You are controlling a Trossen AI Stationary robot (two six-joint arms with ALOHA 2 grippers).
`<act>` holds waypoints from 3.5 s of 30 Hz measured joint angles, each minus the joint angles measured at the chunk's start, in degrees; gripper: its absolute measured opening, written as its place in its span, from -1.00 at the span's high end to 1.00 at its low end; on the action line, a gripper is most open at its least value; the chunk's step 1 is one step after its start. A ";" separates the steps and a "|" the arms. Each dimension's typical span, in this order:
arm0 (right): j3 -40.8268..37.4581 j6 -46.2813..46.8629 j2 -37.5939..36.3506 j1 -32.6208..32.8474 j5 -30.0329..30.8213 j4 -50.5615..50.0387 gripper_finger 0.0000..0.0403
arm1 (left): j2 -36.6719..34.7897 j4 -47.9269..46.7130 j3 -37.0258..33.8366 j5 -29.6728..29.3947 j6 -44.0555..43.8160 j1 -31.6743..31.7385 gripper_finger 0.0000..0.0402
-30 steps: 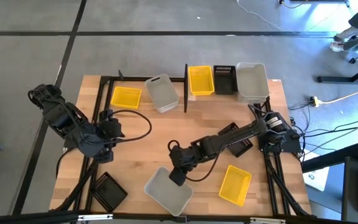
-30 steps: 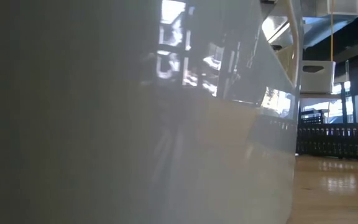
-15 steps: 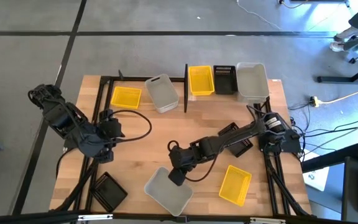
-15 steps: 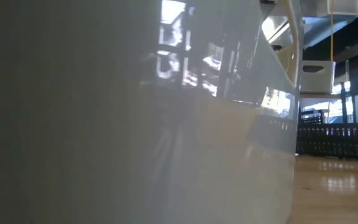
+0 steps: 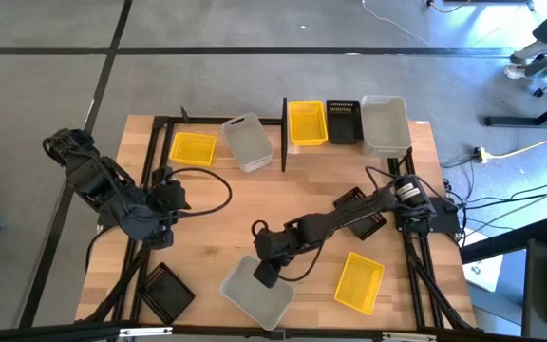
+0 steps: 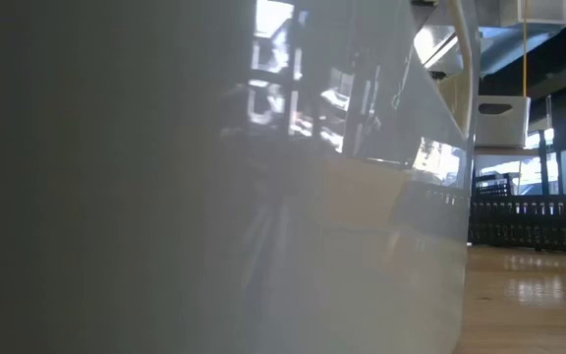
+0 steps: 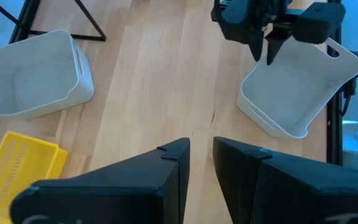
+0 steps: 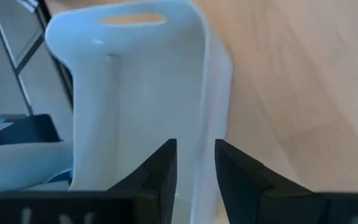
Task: Stack baskets on shelf by color
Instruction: Stack the bottom white bin on top of the white bin on the shelf
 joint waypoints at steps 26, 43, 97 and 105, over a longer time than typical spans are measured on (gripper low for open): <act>-0.02 -1.33 3.37 -0.02 5.21 2.03 0.89 | 0.02 -0.49 0.00 0.02 0.02 -0.02 0.69; 4.25 2.78 0.22 0.15 9.36 -10.19 0.99 | 0.02 -0.46 0.00 -0.02 1.53 -0.02 0.69; 29.77 -2.36 -25.77 -3.29 49.55 -58.46 1.00 | 0.00 -0.03 0.00 -2.92 1.09 0.05 0.69; 12.32 8.04 -38.51 -3.26 51.29 -58.66 1.00 | 0.00 -0.03 0.00 -3.05 1.07 0.07 0.69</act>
